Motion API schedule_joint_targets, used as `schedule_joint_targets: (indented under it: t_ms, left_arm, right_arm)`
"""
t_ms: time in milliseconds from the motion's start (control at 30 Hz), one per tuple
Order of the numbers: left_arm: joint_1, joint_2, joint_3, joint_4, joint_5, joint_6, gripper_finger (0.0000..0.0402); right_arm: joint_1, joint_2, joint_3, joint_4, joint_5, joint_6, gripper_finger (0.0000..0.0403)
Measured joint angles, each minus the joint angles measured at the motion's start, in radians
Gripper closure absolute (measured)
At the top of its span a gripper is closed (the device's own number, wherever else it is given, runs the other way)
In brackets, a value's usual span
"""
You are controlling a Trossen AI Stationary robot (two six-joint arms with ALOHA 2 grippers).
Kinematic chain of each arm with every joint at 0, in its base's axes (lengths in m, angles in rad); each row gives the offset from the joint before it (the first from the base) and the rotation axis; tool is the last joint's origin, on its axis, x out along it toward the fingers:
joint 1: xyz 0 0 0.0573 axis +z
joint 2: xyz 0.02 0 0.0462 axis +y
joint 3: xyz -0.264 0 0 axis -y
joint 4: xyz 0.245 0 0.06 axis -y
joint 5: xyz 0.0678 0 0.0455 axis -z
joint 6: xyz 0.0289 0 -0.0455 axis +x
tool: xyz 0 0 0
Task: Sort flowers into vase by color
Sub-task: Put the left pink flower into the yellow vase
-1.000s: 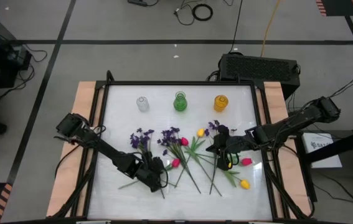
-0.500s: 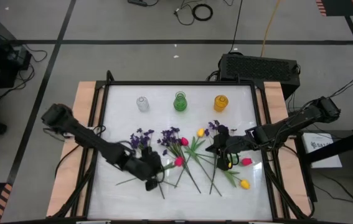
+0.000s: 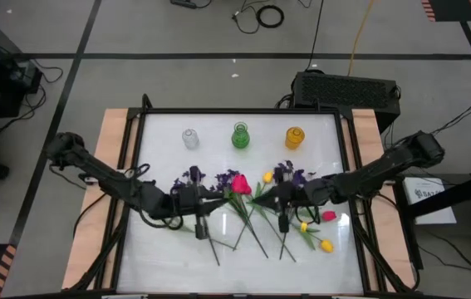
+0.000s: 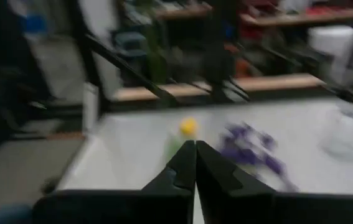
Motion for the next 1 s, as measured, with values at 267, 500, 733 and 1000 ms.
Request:
schedule_joint_targets:
  t_ms: [267, 500, 733, 1000]
  left_arm:
    - [0.042, 0.139, 0.000, 0.366, 0.153, 0.080, 0.0383]
    - [0.060, 0.241, -0.001, 0.563, 0.221, 0.103, 0.0383]
    - [0.064, 0.245, -0.001, 0.563, 0.286, 0.108, 0.0383]
    - [0.066, 0.245, -0.001, 0.538, 0.293, 0.104, 0.0383]
  right_arm:
    - [0.000, 0.171, 0.036, 0.316, -0.106, 0.001, 0.0335]
    - [0.003, 0.250, 0.109, 0.314, -0.105, -0.005, 0.0270]
    - [0.014, 0.248, 0.116, 0.339, -0.107, -0.022, 0.0248]
    - [0.014, 0.248, 0.116, 0.360, -0.107, -0.055, 0.0271]
